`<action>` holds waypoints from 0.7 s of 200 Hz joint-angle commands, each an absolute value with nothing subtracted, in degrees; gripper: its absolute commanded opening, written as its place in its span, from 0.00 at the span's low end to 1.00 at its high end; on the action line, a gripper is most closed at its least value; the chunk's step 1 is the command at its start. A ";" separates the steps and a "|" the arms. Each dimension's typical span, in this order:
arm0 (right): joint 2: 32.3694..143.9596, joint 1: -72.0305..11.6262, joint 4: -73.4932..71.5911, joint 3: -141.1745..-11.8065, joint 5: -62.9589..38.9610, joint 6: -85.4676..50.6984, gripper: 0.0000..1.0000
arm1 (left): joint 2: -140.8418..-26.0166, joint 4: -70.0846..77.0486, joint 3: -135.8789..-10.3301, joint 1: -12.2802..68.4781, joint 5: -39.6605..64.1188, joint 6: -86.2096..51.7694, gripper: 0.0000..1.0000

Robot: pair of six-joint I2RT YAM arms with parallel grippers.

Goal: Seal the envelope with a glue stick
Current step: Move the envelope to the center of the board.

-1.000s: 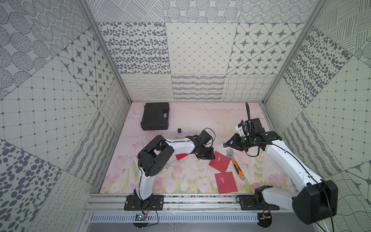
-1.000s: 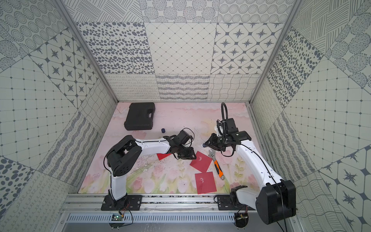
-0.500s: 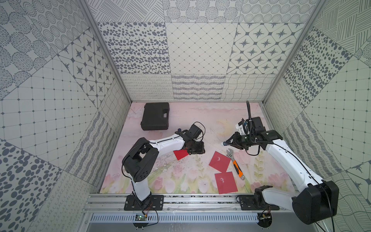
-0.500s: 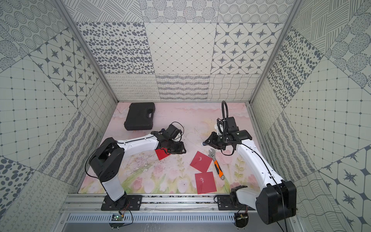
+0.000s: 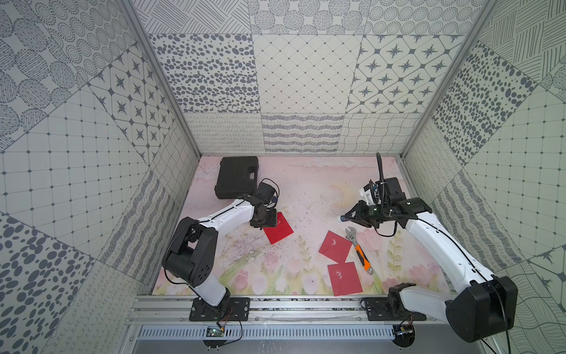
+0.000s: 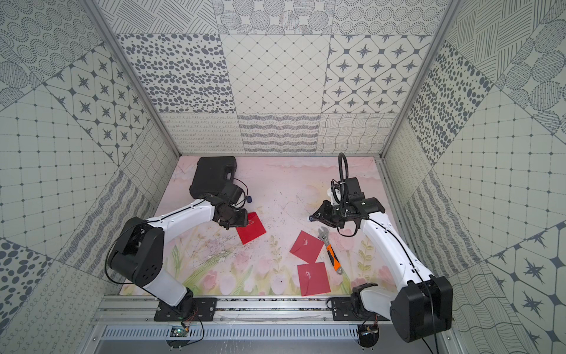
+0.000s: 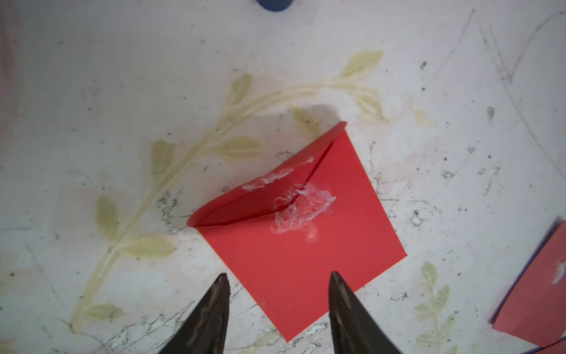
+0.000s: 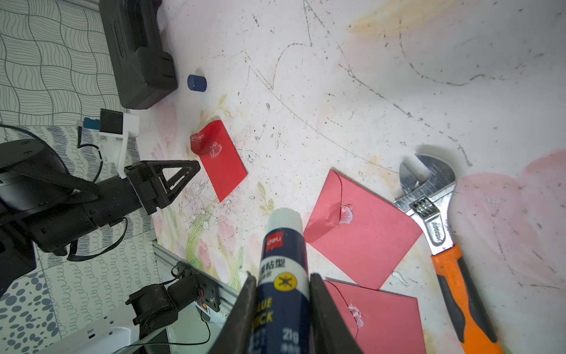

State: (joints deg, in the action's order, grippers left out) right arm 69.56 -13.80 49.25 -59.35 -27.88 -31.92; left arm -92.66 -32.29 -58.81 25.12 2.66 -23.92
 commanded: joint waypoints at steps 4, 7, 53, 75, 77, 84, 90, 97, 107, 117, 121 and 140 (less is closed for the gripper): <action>69.15 -13.71 48.68 -61.55 -28.30 -31.20 0.00 | -91.91 -29.54 -57.90 20.79 3.37 -18.80 0.62; 69.23 -13.71 48.69 -61.59 -28.34 -31.18 0.00 | -92.12 -29.17 -58.08 20.47 3.80 -18.54 0.63; 69.18 -13.71 48.94 -61.61 -28.58 -31.22 0.00 | -98.34 -28.04 -62.95 16.54 9.37 -15.48 0.66; 68.91 -13.71 49.42 -61.70 -28.30 -31.01 0.00 | -100.33 -26.77 -63.37 15.12 15.01 -15.98 0.65; 68.91 -13.67 49.49 -61.74 -28.30 -31.02 0.00 | -100.45 -26.73 -63.33 15.07 15.24 -16.06 0.65; 68.91 -13.71 49.52 -61.70 -28.23 -31.01 0.00 | -100.83 -26.38 -63.15 15.11 16.00 -16.05 0.64; 68.82 -13.71 49.60 -61.70 -28.14 -31.00 0.00 | -101.10 -26.20 -62.92 15.10 16.53 -16.07 0.63; 68.82 -13.71 49.66 -61.72 -28.17 -31.00 0.00 | -101.39 -26.22 -62.68 15.07 16.83 -16.24 0.63; 68.82 -13.71 49.65 -61.70 -28.14 -30.94 0.00 | -101.76 -26.22 -62.33 15.11 17.74 -16.45 0.62; 68.73 -13.71 49.74 -61.80 -28.09 -30.91 0.00 | -101.92 -26.21 -61.68 15.04 19.15 -16.65 0.61; 68.73 -13.71 49.73 -61.79 -28.08 -30.94 0.00 | -101.93 -26.19 -61.36 15.10 19.72 -16.82 0.60; 68.68 -13.71 49.69 -61.70 -27.97 -30.89 0.00 | -101.22 -25.97 -59.52 15.13 21.58 -17.52 0.55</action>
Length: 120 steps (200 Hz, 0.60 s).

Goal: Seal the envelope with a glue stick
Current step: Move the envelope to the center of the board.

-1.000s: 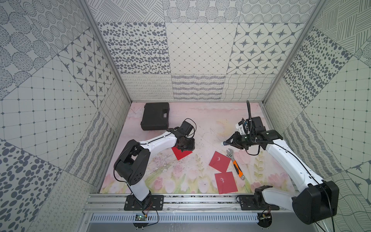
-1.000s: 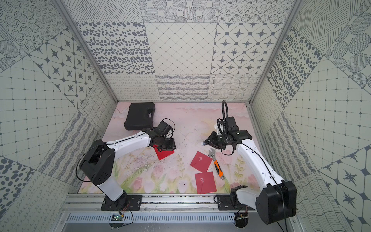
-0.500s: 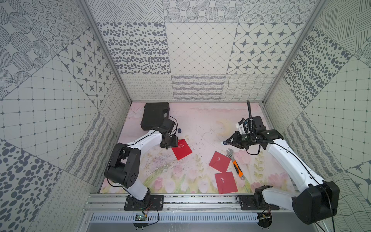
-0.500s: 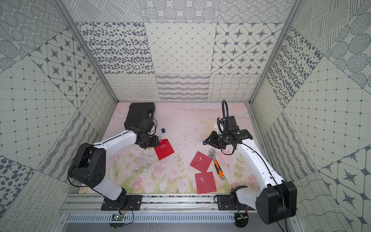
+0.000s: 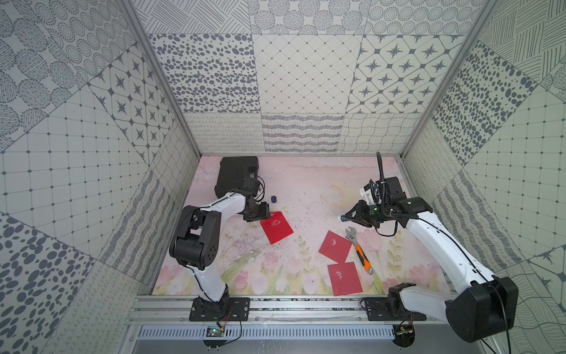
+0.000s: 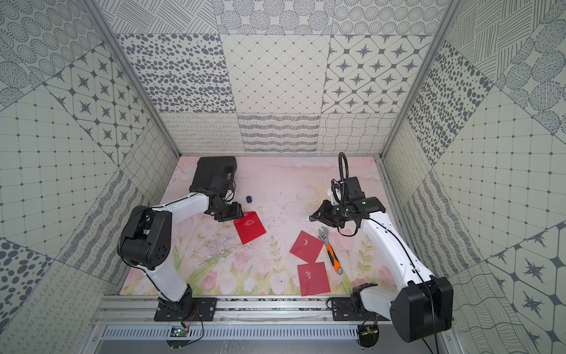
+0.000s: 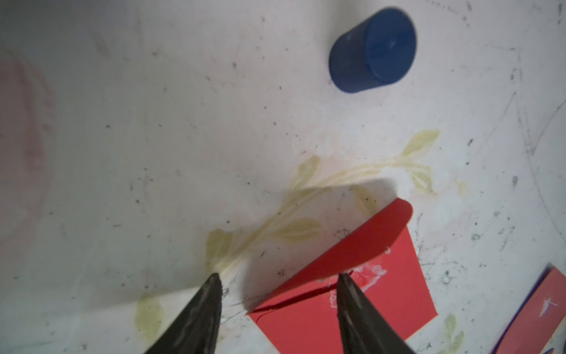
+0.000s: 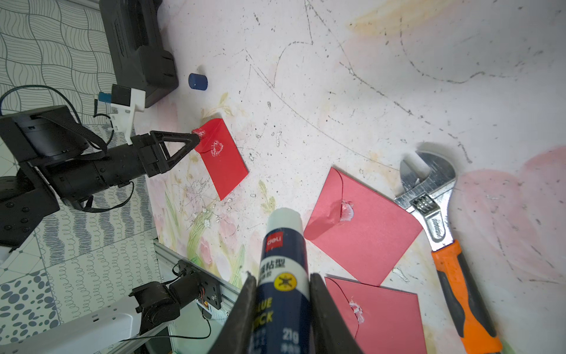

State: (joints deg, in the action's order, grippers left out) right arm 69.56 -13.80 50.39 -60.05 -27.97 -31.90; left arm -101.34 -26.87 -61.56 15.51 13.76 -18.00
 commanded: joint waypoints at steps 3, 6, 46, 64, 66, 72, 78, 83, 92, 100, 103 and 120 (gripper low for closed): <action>68.72 -13.71 49.66 -61.75 -27.95 -30.89 0.00 | -100.91 -26.00 -59.20 15.13 21.88 -17.64 0.54; 68.77 -13.73 49.64 -61.64 -28.02 -30.93 0.00 | -100.60 -26.01 -58.67 15.14 22.30 -17.78 0.54; 69.03 -13.71 49.13 -61.26 -28.26 -31.20 0.00 | -96.43 -24.21 -54.26 17.08 23.58 -19.63 0.44; 69.19 -13.71 48.96 -61.26 -28.35 -31.28 0.00 | -95.29 -24.25 -53.12 19.13 22.85 -20.42 0.39; 69.18 -13.71 48.96 -61.26 -28.38 -31.29 0.00 | -95.17 -24.30 -53.03 19.50 22.70 -20.53 0.38; 69.25 -13.71 48.96 -61.26 -28.30 -31.29 0.00 | -95.03 -24.49 -52.87 20.19 22.13 -20.72 0.36; 69.34 -13.71 48.93 -61.26 -28.30 -31.25 0.00 | -95.00 -24.96 -52.82 21.03 21.11 -20.80 0.33; 69.35 -13.76 48.95 -61.26 -28.30 -31.24 0.00 | -94.94 -25.28 -52.87 21.75 20.20 -20.91 0.31; 69.38 -13.74 48.95 -61.26 -28.31 -31.27 0.00 | -94.94 -25.31 -52.84 22.95 18.74 -20.92 0.29; 69.29 -13.78 48.95 -61.26 -28.30 -31.24 0.00 | -94.94 -25.31 -52.87 23.85 17.53 -20.92 0.27; 69.35 -13.80 48.93 -61.27 -28.30 -31.28 0.00 | -94.92 -25.31 -52.95 24.21 17.11 -20.90 0.26; 69.35 -13.80 48.94 -61.35 -28.31 -31.29 0.00 | -95.10 -27.36 -53.16 25.59 14.93 -20.82 0.23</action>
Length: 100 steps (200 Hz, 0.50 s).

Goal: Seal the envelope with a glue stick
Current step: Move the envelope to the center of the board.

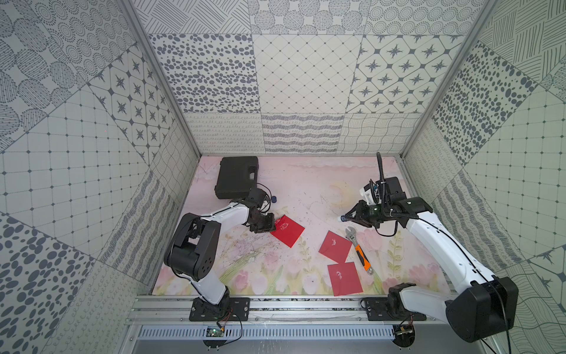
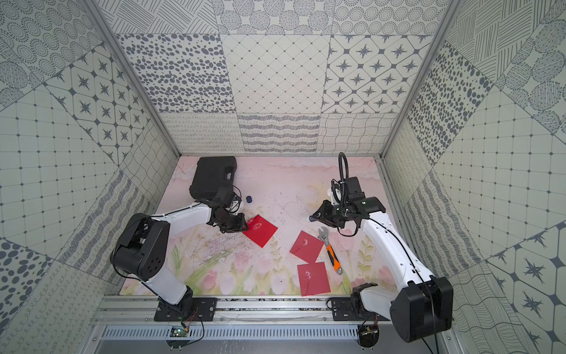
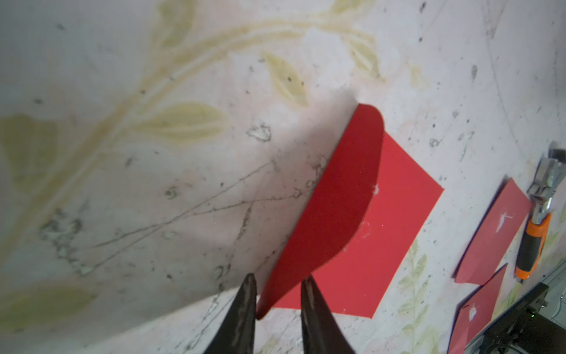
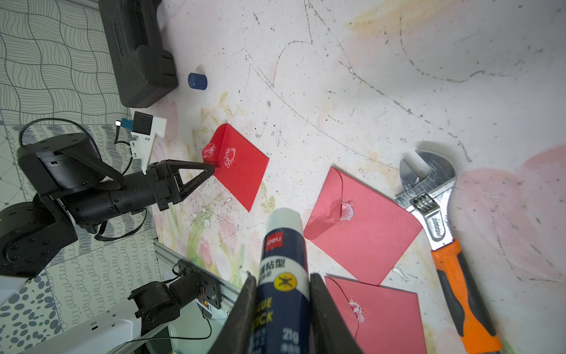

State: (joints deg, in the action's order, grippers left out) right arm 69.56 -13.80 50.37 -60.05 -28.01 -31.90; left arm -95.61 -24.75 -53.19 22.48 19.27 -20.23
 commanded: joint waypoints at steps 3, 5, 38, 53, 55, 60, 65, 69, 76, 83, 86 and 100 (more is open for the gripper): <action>69.39 -13.78 48.95 -61.35 -28.26 -31.24 0.00 | -95.14 -27.51 -53.24 25.79 14.63 -20.78 0.22; 69.36 -13.79 48.95 -61.35 -28.25 -31.28 0.00 | -95.17 -27.58 -53.26 25.87 14.40 -20.75 0.21; 69.44 -13.88 49.04 -61.37 -27.86 -31.20 0.00 | -95.70 -28.26 -53.53 28.01 12.17 -19.91 0.18; 69.50 -13.97 49.11 -61.43 -27.69 -31.18 0.00 | -95.98 -28.38 -53.68 29.10 10.90 -19.70 0.18; 69.49 -13.97 49.10 -61.48 -27.69 -31.17 0.00 | -95.98 -28.39 -53.70 29.27 10.63 -19.69 0.18; 69.52 -14.06 49.15 -61.56 -27.60 -31.20 0.00 | -96.08 -28.39 -53.70 29.68 10.15 -19.62 0.19; 69.52 -14.14 49.21 -61.60 -27.51 -31.16 0.00 | -96.20 -28.39 -53.80 30.06 9.63 -19.53 0.19; 69.52 -14.23 49.30 -61.61 -27.36 -31.14 0.00 | -96.24 -28.39 -53.83 30.31 9.23 -19.43 0.17; 69.60 -14.39 49.52 -61.80 -27.05 -31.03 0.00 | -96.33 -28.50 -53.87 30.85 8.74 -19.30 0.16; 69.73 -14.63 49.92 -62.03 -26.54 -30.86 0.00 | -96.35 -28.77 -53.97 31.35 8.21 -19.25 0.14; 69.70 -14.76 50.11 -62.13 -26.26 -30.77 0.00 | -96.29 -28.89 -53.90 31.53 8.11 -19.25 0.14; 69.90 -15.50 50.80 -62.61 -25.05 -30.58 0.00 | -95.45 -29.06 -53.55 32.57 7.84 -19.12 0.09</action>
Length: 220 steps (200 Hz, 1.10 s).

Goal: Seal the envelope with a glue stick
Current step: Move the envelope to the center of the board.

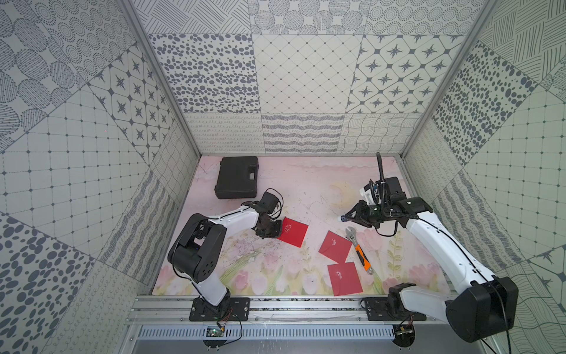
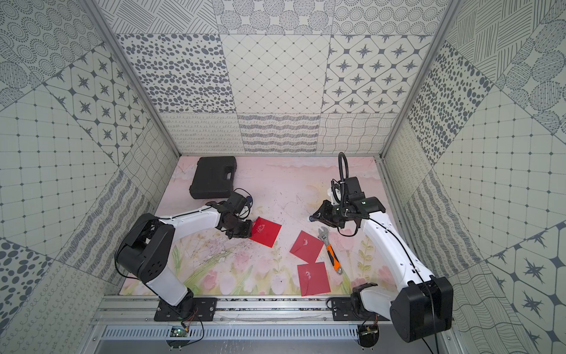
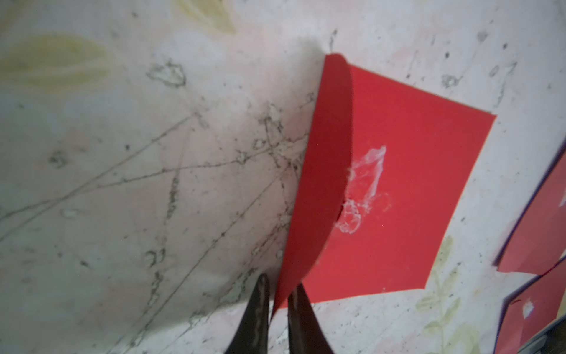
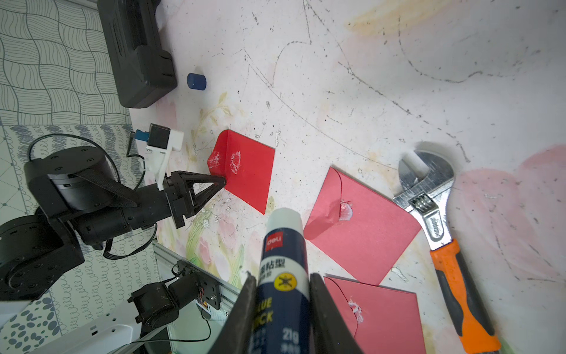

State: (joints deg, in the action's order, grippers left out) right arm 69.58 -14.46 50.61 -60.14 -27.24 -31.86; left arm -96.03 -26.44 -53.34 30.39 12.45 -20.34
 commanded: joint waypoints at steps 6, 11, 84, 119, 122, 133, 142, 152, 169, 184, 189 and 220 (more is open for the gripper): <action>69.95 -15.95 51.10 -62.81 -24.73 -30.50 0.00 | -94.79 -29.05 -53.13 32.98 7.89 -19.26 0.07; 70.09 -16.35 51.28 -62.97 -24.35 -30.48 0.00 | -94.32 -28.93 -52.78 33.47 7.95 -19.37 0.06; 75.33 -27.85 54.94 -68.28 -19.82 -31.95 0.00 | -82.07 -23.30 -43.46 39.79 15.19 -28.19 0.00; 79.67 -35.14 56.46 -70.97 -17.37 -33.42 0.00 | -77.26 -22.15 -38.89 43.02 17.25 -32.66 0.00; 80.04 -35.77 56.65 -71.20 -17.10 -33.51 0.00 | -77.05 -21.90 -38.50 43.26 17.37 -32.98 0.00; 81.42 -37.66 56.85 -71.82 -16.53 -34.10 0.00 | -76.43 -20.37 -37.03 44.45 18.22 -33.91 0.00; 82.48 -39.19 56.88 -72.30 -16.21 -34.50 0.00 | -76.52 -18.95 -36.08 45.22 19.28 -34.60 0.00; 83.63 -40.75 57.07 -72.91 -15.57 -35.03 0.00 | -76.84 -17.51 -35.20 46.12 19.85 -35.25 0.00; 85.82 -43.19 57.15 -73.91 -14.63 -35.61 0.00 | -77.40 -15.27 -34.06 46.82 20.72 -35.80 0.00; 87.94 -44.99 57.13 -74.81 -14.10 -36.20 0.00 | -77.89 -13.73 -33.35 46.81 21.30 -35.84 0.00; 88.65 -45.58 57.22 -75.27 -13.79 -36.34 0.00 | -78.18 -13.54 -33.39 46.82 21.55 -35.66 0.00; 93.14 -48.80 57.34 -78.12 -11.77 -36.76 0.00 | -79.53 -12.27 -33.07 46.85 22.45 -35.28 0.00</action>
State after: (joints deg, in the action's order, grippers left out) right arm 90.52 -46.83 57.47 -75.13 -14.63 -35.62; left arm -78.46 -17.58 -33.71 46.52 19.14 -33.61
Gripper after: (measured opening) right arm 0.281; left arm 0.057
